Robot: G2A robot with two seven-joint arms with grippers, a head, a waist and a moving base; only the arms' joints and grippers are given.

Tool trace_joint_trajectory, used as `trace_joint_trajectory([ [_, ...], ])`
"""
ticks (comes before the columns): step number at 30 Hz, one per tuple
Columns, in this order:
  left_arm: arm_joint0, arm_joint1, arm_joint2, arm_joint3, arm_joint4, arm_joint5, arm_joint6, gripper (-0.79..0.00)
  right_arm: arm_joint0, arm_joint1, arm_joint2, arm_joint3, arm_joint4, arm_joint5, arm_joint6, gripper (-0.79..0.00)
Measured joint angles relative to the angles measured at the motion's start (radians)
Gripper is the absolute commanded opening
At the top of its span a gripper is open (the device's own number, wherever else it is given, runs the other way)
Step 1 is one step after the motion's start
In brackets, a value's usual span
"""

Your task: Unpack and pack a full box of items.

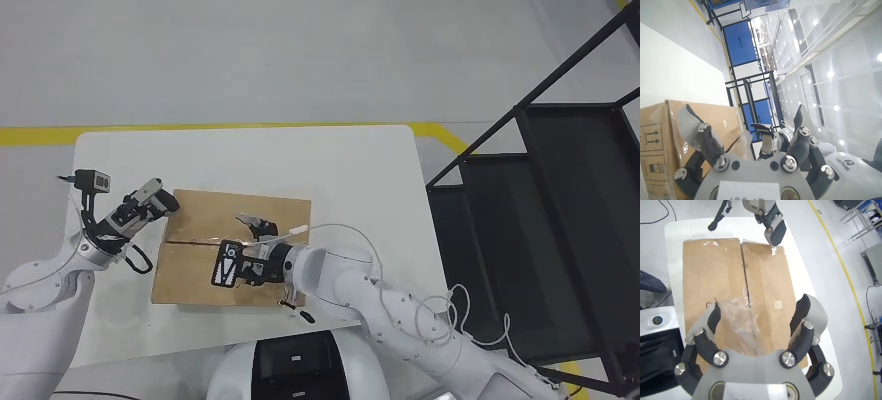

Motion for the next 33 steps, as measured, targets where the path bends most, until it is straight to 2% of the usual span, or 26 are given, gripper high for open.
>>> trace_joint_trajectory([
  [5,-0.002,-0.003,0.000,0.001,0.006,0.002,-0.001,0.000,-0.023,0.004,0.029,-0.036,0.026,0.009,0.015,0.000],
  [11,-0.005,-0.007,0.002,0.001,0.011,0.003,-0.002,0.000,-0.081,0.018,0.060,-0.106,-0.080,0.055,-0.175,0.000],
  [15,-0.005,-0.009,0.001,0.001,0.014,0.001,-0.004,0.000,-0.106,0.022,0.072,-0.122,-0.115,0.073,-0.233,0.000],
  [22,-0.004,-0.012,-0.003,0.005,0.032,0.003,0.001,0.000,-0.075,0.016,0.069,-0.109,-0.080,0.045,-0.183,0.000],
  [28,-0.007,-0.017,-0.007,0.013,0.068,-0.006,0.069,0.000,-0.047,0.009,0.087,-0.112,0.007,0.030,-0.139,0.000],
  [33,-0.008,-0.020,-0.030,0.035,0.151,0.001,0.191,0.000,-0.042,0.010,0.107,-0.113,0.021,0.028,-0.126,0.000],
])
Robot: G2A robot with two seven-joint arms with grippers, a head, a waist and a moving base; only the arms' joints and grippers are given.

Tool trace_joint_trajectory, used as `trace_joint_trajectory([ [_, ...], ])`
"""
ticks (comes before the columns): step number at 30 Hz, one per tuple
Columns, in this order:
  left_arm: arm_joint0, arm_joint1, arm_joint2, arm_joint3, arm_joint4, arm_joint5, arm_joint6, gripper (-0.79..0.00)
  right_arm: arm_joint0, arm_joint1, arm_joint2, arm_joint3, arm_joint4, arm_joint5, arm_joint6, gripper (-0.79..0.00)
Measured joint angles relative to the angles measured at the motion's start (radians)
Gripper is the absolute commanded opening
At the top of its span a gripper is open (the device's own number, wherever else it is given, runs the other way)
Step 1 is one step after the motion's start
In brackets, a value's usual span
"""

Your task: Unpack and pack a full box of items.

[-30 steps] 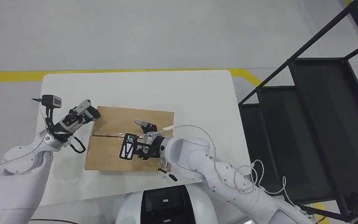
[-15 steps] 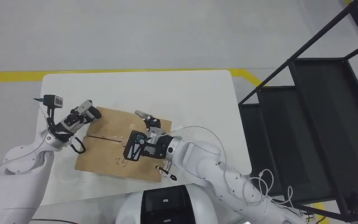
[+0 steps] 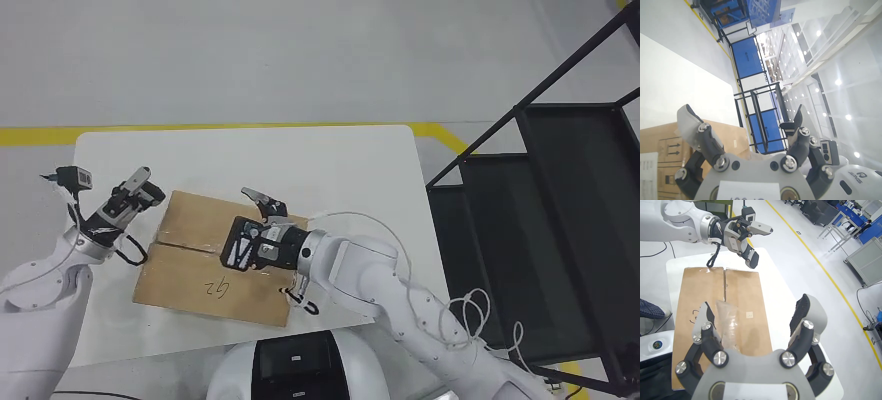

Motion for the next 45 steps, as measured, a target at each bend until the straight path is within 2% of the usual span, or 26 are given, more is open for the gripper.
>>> trace_joint_trajectory([
  [2,0.003,-0.001,0.004,0.006,0.043,0.037,0.037,0.000,-0.005,0.001,0.005,0.006,-0.001,0.003,0.002,0.000],
  [5,0.012,-0.001,0.012,0.011,0.086,0.085,0.032,0.000,-0.020,0.003,0.014,0.008,0.001,0.004,0.000,0.000],
  [10,0.026,-0.005,0.022,0.016,0.079,0.100,0.010,0.000,-0.052,0.010,0.038,-0.008,0.042,-0.022,-0.014,0.000],
  [12,0.030,-0.005,0.022,0.012,0.073,0.097,-0.003,0.000,-0.070,0.014,0.054,-0.002,0.129,-0.075,0.003,0.000],
  [14,0.032,-0.006,0.021,0.008,0.070,0.099,-0.009,0.000,-0.072,0.019,0.083,0.014,0.277,-0.141,0.076,0.000],
  [17,0.030,-0.008,0.027,0.008,0.082,0.113,-0.017,0.000,-0.066,0.026,0.129,0.030,0.489,-0.189,0.186,0.000],
  [20,0.024,-0.011,0.043,0.009,0.083,0.129,-0.033,0.000,-0.056,0.036,0.166,0.035,0.637,-0.217,0.263,0.000],
  [30,-0.019,-0.029,0.120,0.000,0.085,0.140,-0.052,0.000,-0.099,0.071,0.271,0.006,0.810,-0.248,0.359,0.000],
  [34,-0.050,-0.038,0.154,0.000,0.069,0.135,-0.066,0.000,-0.106,0.089,0.293,0.043,1.015,-0.291,0.461,0.000],
  [36,-0.067,-0.043,0.165,0.008,0.042,0.121,-0.082,0.000,-0.093,0.101,0.304,0.072,1.130,-0.280,0.552,0.000],
  [38,-0.084,-0.045,0.157,0.033,0.028,0.108,-0.066,0.000,-0.071,0.111,0.293,0.102,1.242,-0.246,0.638,0.000],
  [41,-0.091,-0.045,0.121,0.065,0.011,0.088,-0.019,0.000,-0.021,0.126,0.256,0.144,1.335,-0.197,0.695,0.000],
  [45,-0.060,-0.035,0.034,0.077,-0.020,0.063,0.034,0.000,0.046,0.145,0.204,0.203,1.348,-0.160,0.731,0.000],
])
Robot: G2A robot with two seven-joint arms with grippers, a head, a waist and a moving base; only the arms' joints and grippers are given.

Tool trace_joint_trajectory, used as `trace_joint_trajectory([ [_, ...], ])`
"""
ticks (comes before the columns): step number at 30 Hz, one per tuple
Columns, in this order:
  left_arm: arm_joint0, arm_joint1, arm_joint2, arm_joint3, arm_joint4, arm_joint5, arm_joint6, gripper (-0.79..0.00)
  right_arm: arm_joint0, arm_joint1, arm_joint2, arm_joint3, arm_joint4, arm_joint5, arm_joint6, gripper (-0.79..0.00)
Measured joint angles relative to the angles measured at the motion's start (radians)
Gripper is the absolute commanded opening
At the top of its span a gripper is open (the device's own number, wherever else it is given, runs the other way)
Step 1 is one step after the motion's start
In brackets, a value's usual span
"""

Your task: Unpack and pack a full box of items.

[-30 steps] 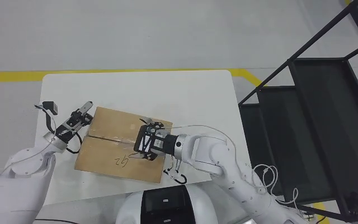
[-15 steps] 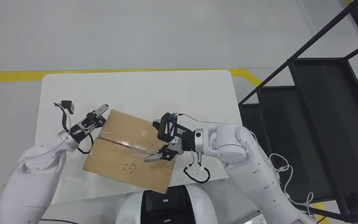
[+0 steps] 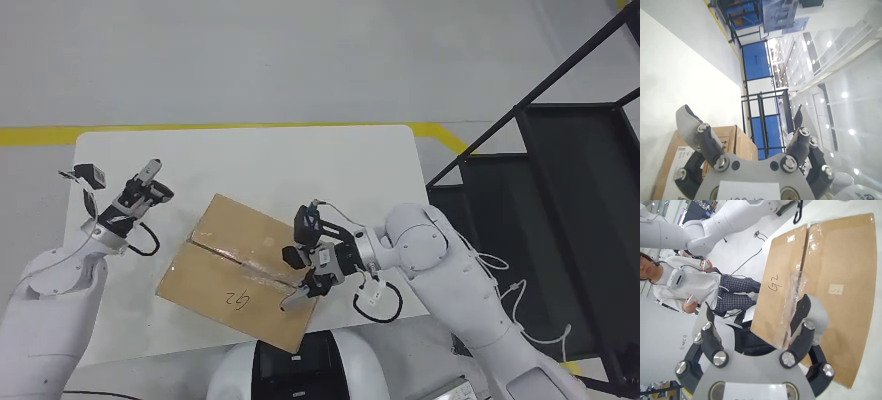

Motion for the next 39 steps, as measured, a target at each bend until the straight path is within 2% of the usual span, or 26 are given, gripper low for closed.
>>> trace_joint_trajectory([
  [5,0.085,0.012,-0.106,-0.048,-0.012,-0.008,0.029,0.000,0.068,0.027,-0.086,0.032,-0.056,-0.005,-0.005,0.000],
  [11,0.149,0.014,-0.148,-0.102,-0.010,0.007,0.036,0.000,0.098,0.056,-0.156,0.033,-0.146,-0.068,-0.068,0.000],
  [13,0.158,0.013,-0.148,-0.112,-0.008,0.010,0.041,0.000,0.098,0.061,-0.161,0.021,-0.185,-0.080,-0.082,-0.086],
  [16,0.166,0.011,-0.147,-0.122,-0.007,0.014,0.045,0.000,0.083,0.065,-0.165,-0.017,-0.292,-0.075,-0.119,-0.151],
  [18,0.168,0.009,-0.148,-0.125,-0.005,0.016,0.045,0.000,0.065,0.067,-0.176,-0.054,-0.382,-0.062,-0.154,-0.283],
  [21,0.171,0.008,-0.153,-0.128,-0.004,0.018,0.043,0.000,0.040,0.069,-0.186,-0.100,-0.507,-0.036,-0.211,-0.394],
  [26,0.175,0.006,-0.160,-0.133,-0.002,0.018,0.040,0.000,0.005,0.070,-0.213,-0.152,-0.689,0.009,-0.303,-0.394],
  [30,0.181,0.005,-0.167,-0.137,0.000,0.016,0.035,0.000,-0.009,0.069,-0.238,-0.176,-0.791,0.045,-0.323,-0.382],
  [32,0.185,0.004,-0.172,-0.138,-0.001,0.015,0.034,0.000,-0.014,0.068,-0.249,-0.184,-0.828,0.061,-0.327,-0.446],
  [34,0.188,0.004,-0.176,-0.138,-0.002,0.014,0.032,0.000,-0.017,0.068,-0.255,-0.191,-0.857,0.074,-0.329,-0.551],
  [35,0.189,0.003,-0.178,-0.139,-0.002,0.014,0.031,0.000,-0.020,0.068,-0.259,-0.196,-0.877,0.083,-0.329,-0.613],
  [36,0.190,0.003,-0.180,-0.139,-0.003,0.014,0.031,0.000,-0.023,0.069,-0.261,-0.200,-0.889,0.090,-0.329,-0.727],
  [37,0.191,0.003,-0.181,-0.140,-0.003,0.014,0.031,0.000,-0.025,0.069,-0.263,-0.203,-0.900,0.096,-0.329,-0.785],
  [39,0.192,0.002,-0.183,-0.142,-0.003,0.015,0.031,0.000,-0.029,0.069,-0.267,-0.205,-0.911,0.104,-0.329,-0.785],
])
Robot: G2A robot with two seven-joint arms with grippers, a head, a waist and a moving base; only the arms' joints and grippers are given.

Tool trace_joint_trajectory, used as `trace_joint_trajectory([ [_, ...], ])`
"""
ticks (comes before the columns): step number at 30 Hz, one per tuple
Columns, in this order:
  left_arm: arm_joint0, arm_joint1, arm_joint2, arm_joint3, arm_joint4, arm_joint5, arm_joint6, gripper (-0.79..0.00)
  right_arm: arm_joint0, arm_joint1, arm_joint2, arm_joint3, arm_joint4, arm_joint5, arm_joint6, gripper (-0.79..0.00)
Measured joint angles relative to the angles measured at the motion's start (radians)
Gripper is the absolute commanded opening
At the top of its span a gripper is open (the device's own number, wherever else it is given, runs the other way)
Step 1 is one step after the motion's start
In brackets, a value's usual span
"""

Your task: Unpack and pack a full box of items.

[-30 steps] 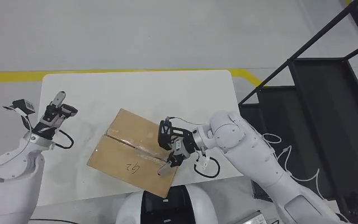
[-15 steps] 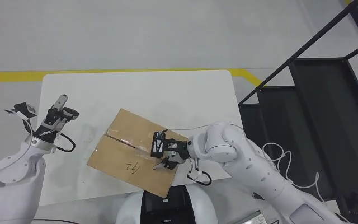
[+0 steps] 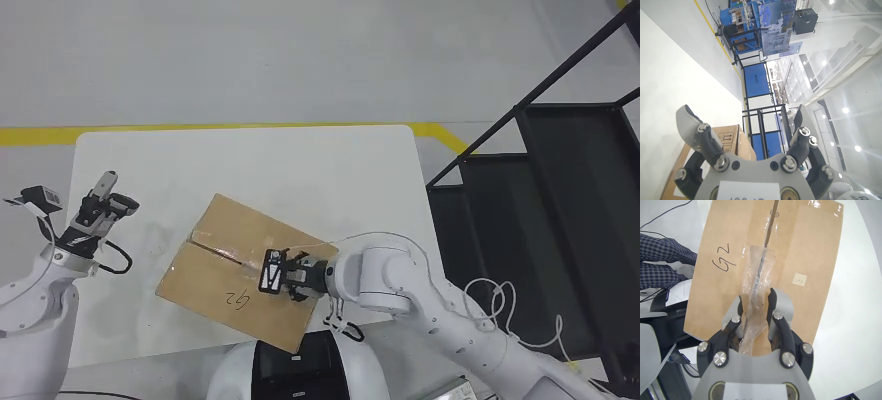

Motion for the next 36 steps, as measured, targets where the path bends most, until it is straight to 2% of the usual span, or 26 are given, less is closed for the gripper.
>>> trace_joint_trajectory([
  [4,0.000,-0.002,-0.003,-0.001,0.002,-0.001,-0.004,0.000,0.009,-0.002,-0.002,0.008,0.036,-0.011,0.000,-0.785],
  [7,-0.001,-0.003,-0.006,-0.001,0.003,-0.001,-0.007,0.000,0.031,-0.007,0.011,0.024,0.144,-0.023,-0.010,-0.785],
  [12,-0.007,-0.005,-0.006,0.007,0.004,0.002,-0.011,0.000,0.114,-0.024,0.021,0.114,0.456,-0.035,0.012,-0.785],
  [17,-0.018,-0.009,0.008,0.011,0.008,0.004,-0.018,0.000,0.249,-0.059,-0.040,0.290,0.764,-0.040,0.080,-0.785],
  [21,-0.022,-0.010,0.007,0.014,0.013,0.002,-0.023,0.000,0.346,-0.090,-0.100,0.389,0.906,-0.056,0.111,-0.785],
  [28,-0.020,-0.012,0.001,0.015,0.019,0.002,-0.024,0.000,0.456,-0.127,-0.153,0.427,0.875,-0.054,0.075,-0.785],
  [36,-0.018,-0.015,0.003,0.009,0.028,0.006,-0.034,0.000,0.530,-0.160,-0.196,0.438,0.784,0.014,0.017,-0.785],
])
